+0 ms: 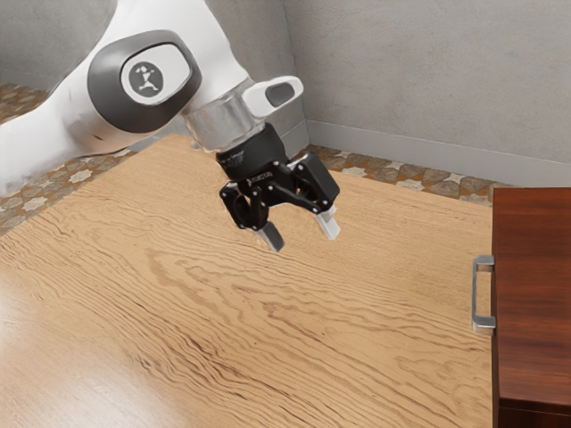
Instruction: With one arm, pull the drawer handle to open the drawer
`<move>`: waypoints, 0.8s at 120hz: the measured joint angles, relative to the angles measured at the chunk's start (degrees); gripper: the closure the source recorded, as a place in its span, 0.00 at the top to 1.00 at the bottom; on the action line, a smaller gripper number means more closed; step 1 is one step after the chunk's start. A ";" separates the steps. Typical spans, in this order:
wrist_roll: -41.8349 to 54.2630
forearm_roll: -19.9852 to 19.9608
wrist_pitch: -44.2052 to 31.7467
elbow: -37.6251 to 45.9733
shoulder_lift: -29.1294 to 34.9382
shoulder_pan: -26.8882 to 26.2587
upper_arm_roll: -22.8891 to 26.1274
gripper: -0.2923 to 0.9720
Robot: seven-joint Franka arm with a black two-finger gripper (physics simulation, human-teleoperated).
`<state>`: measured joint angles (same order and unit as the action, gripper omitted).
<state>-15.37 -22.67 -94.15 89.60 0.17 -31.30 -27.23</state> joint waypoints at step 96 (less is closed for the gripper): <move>-3.69 -1.58 -3.51 -3.18 -9.65 58.15 63.96 0.75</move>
<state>-19.06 -24.25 -97.66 86.42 -9.47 26.85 36.72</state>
